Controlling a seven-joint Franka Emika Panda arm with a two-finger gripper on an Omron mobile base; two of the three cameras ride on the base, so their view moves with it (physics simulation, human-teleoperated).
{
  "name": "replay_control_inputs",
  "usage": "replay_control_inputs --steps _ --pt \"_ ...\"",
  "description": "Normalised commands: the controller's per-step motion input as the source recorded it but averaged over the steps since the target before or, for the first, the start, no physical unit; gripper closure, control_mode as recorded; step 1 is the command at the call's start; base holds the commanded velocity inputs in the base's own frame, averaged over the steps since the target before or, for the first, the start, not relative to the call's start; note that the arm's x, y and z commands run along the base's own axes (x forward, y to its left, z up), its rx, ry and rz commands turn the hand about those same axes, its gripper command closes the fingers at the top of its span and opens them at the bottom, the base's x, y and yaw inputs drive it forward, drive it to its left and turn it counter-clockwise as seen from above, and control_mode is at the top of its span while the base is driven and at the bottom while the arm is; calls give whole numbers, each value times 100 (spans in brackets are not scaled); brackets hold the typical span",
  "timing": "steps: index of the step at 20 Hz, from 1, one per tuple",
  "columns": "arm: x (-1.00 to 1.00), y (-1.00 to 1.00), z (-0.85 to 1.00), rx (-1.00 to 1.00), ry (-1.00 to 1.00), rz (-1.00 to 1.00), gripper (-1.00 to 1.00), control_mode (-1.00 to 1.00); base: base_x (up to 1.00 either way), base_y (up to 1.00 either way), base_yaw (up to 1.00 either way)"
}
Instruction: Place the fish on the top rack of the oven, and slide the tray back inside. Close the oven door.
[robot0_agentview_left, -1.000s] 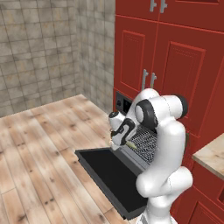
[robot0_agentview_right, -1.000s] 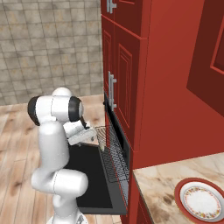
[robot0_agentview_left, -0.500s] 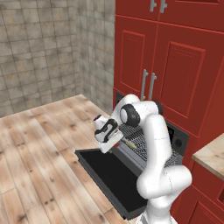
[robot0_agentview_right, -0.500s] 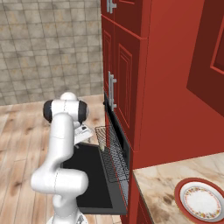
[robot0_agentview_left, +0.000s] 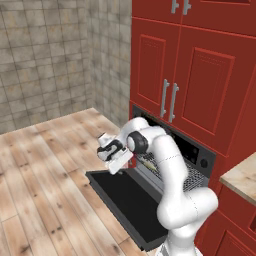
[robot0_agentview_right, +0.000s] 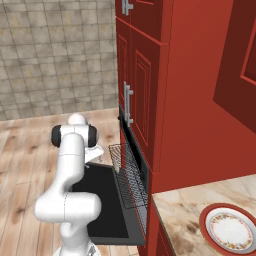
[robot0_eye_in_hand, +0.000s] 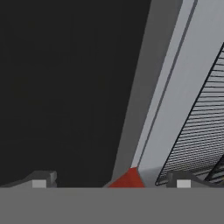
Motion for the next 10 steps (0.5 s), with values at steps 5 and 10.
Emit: replay_control_inputs --steps 5,10 --pt "14 -13 -28 0 8 0 -100 -100 0 0 0" --pt "10 -12 -39 0 7 0 -100 -100 0 0 0"
